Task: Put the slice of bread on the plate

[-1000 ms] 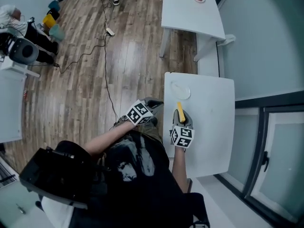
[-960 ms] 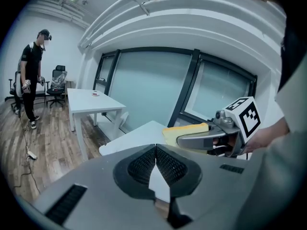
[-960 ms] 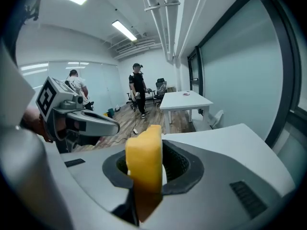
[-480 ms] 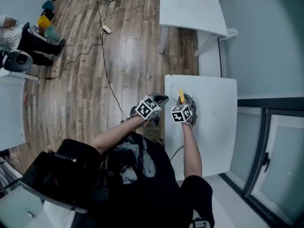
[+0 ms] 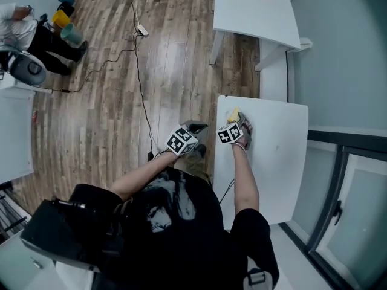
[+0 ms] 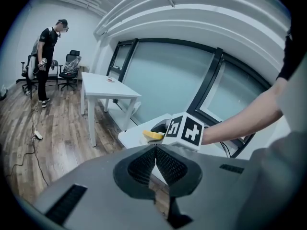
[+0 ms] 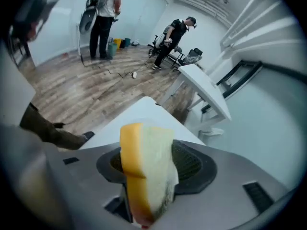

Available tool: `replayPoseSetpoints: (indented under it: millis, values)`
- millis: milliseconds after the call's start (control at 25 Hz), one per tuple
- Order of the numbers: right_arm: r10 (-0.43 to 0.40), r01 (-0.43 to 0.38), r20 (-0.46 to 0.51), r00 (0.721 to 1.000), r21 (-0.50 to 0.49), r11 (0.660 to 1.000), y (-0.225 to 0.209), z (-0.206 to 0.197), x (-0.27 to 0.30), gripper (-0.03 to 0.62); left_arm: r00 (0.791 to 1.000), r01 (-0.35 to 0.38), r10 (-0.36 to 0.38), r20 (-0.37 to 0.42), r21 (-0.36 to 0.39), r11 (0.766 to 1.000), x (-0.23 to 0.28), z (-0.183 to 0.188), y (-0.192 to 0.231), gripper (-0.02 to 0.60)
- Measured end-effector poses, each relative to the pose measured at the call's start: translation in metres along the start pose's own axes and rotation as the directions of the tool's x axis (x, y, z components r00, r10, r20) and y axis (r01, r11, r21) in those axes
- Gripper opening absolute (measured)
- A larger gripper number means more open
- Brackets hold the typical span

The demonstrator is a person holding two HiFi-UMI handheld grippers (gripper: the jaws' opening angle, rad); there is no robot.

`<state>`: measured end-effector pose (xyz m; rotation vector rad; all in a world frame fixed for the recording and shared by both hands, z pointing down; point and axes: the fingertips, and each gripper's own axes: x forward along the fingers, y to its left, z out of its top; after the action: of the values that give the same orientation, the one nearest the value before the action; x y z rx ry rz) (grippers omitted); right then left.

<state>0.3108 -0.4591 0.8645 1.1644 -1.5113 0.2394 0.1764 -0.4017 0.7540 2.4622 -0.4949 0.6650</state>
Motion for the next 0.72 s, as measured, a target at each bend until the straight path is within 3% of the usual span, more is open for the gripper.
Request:
replayPoseSetpoints:
  millis: [80,160,280,360,440,560,720]
  values:
    - [0.165,-0.167,0.029,0.986,0.057,0.984,0.018,0.000,-0.004,0.286,1.000,0.007,-0.007,0.002,-0.008,1.000,-0.004,0.000,0.003,0.006]
    - [0.307,-0.310,0.054,0.950,0.068,0.948,0.037,-0.002,-0.009,0.348,1.000,0.019,-0.019,0.001,-0.017,1.000,-0.007,0.000,0.005,0.006]
    - [0.413,-0.420,0.083,0.907,0.104,0.902,0.047,-0.011,-0.016,0.374,0.999,0.038,-0.038,-0.004,-0.020,0.999,-0.004,0.005,0.004,0.006]
    - [0.429,-0.444,0.118,0.895,0.179,0.878,0.045,-0.018,-0.027,0.417,0.998,0.062,-0.062,-0.007,-0.005,0.998,0.002,0.010,-0.002,0.006]
    - [0.381,-0.416,0.181,0.907,0.236,0.878,0.038,-0.018,-0.043,0.416,0.996,0.085,-0.085,-0.003,0.014,0.996,0.003,0.015,-0.008,0.006]
    - [0.231,-0.340,0.308,0.923,0.373,0.863,0.027,-0.012,-0.082,0.404,0.994,0.110,-0.112,0.017,0.059,0.992,-0.004,0.025,-0.018,0.006]
    - [-0.031,-0.190,0.348,0.937,0.583,0.790,0.009,-0.024,-0.147,0.220,0.990,0.124,-0.132,0.055,0.131,0.984,-0.012,0.043,-0.031,0.006]
